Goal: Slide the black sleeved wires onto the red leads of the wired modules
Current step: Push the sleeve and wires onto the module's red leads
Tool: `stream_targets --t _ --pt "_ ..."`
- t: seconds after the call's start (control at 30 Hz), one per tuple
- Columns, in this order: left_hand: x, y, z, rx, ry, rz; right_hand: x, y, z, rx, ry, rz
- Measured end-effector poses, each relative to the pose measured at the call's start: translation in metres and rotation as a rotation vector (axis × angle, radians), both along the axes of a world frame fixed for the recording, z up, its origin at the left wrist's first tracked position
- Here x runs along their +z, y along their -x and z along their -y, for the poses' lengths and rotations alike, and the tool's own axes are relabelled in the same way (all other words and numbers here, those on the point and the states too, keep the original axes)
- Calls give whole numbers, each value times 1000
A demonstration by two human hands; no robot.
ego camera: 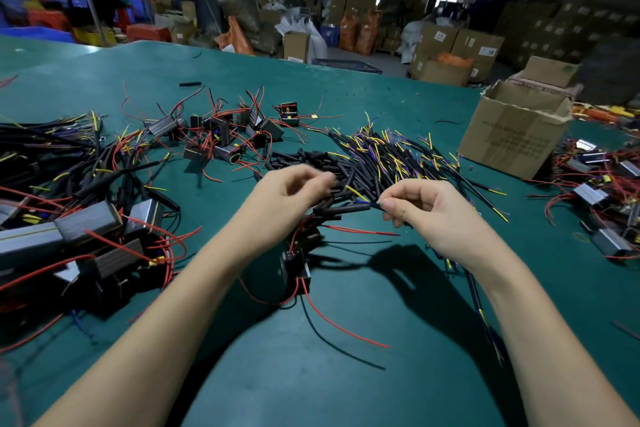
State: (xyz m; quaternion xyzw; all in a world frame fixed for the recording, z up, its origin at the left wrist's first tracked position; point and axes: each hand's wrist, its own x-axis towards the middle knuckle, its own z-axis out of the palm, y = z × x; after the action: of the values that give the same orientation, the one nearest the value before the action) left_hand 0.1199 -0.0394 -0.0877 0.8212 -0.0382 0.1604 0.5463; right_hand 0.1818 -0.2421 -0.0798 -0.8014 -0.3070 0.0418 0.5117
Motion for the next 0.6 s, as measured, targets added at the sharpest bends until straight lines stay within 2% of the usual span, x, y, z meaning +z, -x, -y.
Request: stream_targets --t 0.07,0.17,0.6 --pt "1 1 -12 -59 -46 -188 -2 -1 1 12 -9 4" --pt "1 5 -17 -163 -31 -299 -3 -3 2 16 -6 9" --pt "0 4 -5 -150 81 -188 -3 -3 2 -44 59 101"
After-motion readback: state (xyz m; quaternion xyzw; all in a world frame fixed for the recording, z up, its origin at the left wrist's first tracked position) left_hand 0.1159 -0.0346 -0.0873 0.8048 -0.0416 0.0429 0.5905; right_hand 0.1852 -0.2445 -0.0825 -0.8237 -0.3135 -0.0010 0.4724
